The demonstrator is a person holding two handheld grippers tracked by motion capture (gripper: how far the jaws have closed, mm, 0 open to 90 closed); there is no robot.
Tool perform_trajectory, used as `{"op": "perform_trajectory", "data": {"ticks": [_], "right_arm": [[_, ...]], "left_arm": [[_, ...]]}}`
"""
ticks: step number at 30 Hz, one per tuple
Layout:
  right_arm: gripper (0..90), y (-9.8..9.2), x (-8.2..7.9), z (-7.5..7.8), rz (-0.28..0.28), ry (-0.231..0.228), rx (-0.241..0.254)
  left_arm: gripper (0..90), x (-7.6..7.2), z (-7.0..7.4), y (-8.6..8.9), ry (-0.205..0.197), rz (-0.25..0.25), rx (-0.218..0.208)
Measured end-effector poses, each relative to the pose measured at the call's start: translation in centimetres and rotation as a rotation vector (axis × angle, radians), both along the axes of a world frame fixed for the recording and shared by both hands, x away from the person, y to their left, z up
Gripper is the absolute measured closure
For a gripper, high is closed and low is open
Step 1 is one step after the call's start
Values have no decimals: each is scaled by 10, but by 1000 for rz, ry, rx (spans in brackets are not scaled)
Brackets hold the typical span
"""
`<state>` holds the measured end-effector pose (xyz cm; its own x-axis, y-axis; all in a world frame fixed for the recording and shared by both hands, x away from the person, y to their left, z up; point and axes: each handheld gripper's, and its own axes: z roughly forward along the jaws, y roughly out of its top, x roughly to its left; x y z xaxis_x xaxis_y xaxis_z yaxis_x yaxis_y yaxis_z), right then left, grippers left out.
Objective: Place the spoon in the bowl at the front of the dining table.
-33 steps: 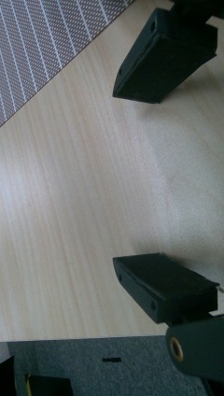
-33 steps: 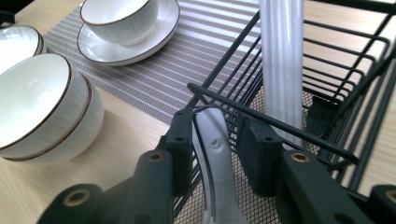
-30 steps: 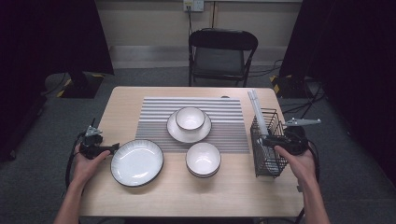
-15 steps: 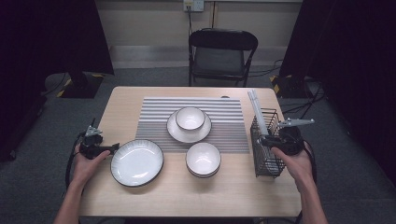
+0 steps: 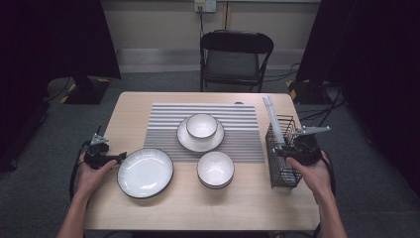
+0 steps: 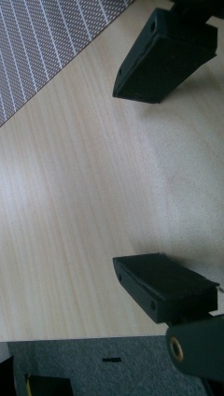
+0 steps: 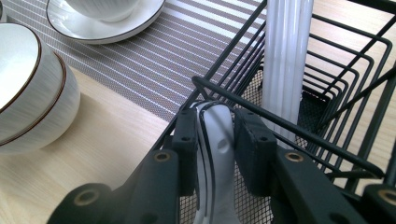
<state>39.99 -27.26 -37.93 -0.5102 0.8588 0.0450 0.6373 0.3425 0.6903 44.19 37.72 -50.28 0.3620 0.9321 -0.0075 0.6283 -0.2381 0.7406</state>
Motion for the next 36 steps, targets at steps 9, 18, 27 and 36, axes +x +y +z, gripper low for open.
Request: {"op": "perform_trajectory", "data": {"ticks": [9, 18, 27, 36], "right_arm": [[737, -1, -1, 0, -1, -7, 6], [837, -10, -8, 6, -1, -49, 8], [850, -13, -12, 5, 11, -68, 11], [858, -17, -16, 11, 17, -101, 26]], "left_arm": [[156, 0, 0, 0, 0, 0, 0], [156, 0, 0, 0, 0, 0, 0], [156, 0, 0, 0, 0, 0, 0], [156, 0, 0, 0, 0, 0, 0]]}}
